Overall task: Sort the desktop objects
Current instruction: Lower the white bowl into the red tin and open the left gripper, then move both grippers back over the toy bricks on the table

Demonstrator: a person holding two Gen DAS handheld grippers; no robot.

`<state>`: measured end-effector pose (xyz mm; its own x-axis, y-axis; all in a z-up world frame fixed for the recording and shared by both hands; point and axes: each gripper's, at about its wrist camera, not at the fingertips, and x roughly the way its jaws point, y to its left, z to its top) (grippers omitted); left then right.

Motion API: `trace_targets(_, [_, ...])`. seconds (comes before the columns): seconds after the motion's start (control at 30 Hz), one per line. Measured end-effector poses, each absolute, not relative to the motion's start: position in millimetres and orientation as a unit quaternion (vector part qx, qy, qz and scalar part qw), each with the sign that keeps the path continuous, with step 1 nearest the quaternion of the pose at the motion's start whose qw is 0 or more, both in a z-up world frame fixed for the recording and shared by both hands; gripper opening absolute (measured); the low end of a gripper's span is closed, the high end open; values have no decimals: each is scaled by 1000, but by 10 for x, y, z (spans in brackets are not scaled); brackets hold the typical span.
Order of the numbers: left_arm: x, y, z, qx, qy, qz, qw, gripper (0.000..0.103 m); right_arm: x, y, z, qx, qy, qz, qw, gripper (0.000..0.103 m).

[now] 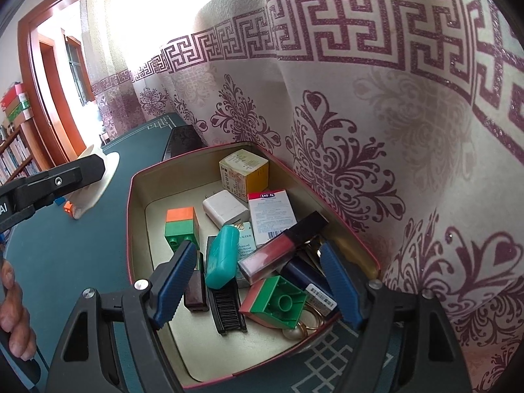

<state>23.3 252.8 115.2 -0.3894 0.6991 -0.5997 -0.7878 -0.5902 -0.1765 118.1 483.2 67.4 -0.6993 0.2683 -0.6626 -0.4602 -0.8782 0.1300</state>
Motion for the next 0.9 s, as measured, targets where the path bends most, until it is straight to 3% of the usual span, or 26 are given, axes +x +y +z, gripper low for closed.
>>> trace_targets(0.27, [313, 2765, 1173, -336, 66, 817, 465, 57, 1239, 4946, 688, -324, 154, 910, 209, 82])
trace_targets(0.3, [295, 2779, 1164, -345, 60, 812, 467, 60, 1238, 4959, 678, -325, 156, 909, 210, 82])
trace_targets(0.37, [258, 2774, 1140, -361, 45, 804, 470, 76, 1232, 4979, 652, -328, 160, 907, 211, 82])
trace_targets(0.4, [239, 2762, 1132, -366, 37, 802, 470, 77, 1227, 4985, 642, -329, 161, 906, 212, 83])
trace_targets(0.9, [-117, 2340, 1114, -354, 34, 848, 393, 78, 1034, 4779, 697, -321, 161, 914, 189, 83])
